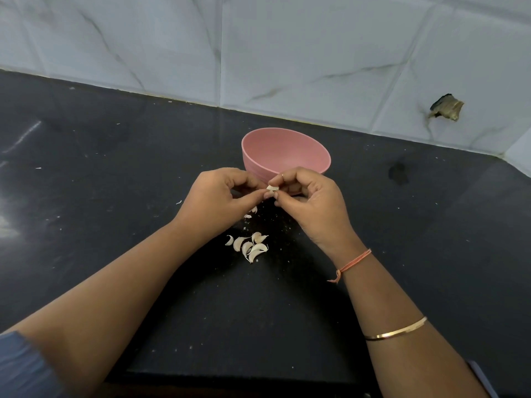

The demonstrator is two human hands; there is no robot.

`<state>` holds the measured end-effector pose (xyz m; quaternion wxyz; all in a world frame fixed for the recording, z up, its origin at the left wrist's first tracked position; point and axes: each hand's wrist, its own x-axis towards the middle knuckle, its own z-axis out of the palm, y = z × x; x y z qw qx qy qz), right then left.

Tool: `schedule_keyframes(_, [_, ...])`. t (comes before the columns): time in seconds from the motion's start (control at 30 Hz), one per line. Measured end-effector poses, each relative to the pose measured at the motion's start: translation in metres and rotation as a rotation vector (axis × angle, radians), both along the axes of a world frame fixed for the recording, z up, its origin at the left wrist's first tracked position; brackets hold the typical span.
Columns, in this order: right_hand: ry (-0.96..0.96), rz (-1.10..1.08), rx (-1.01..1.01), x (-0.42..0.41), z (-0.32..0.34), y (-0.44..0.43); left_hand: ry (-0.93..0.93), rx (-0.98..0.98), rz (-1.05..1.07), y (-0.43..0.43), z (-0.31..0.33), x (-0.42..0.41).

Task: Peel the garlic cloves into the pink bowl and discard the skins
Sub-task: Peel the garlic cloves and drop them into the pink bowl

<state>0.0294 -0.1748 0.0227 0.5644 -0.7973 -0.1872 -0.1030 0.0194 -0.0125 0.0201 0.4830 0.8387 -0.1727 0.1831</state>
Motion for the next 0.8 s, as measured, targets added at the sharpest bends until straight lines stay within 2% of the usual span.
schedule_keyframes(0.5, [0.095, 0.096, 0.103, 0.001, 0.001, 0.0, -0.039, 0.102, -0.063, 0.005, -0.007, 0.01])
schedule_keyframes(0.8, [0.164, 0.101, 0.144, 0.0, -0.001, 0.0, 0.039, 0.073, -0.144, 0.003, -0.012, 0.011])
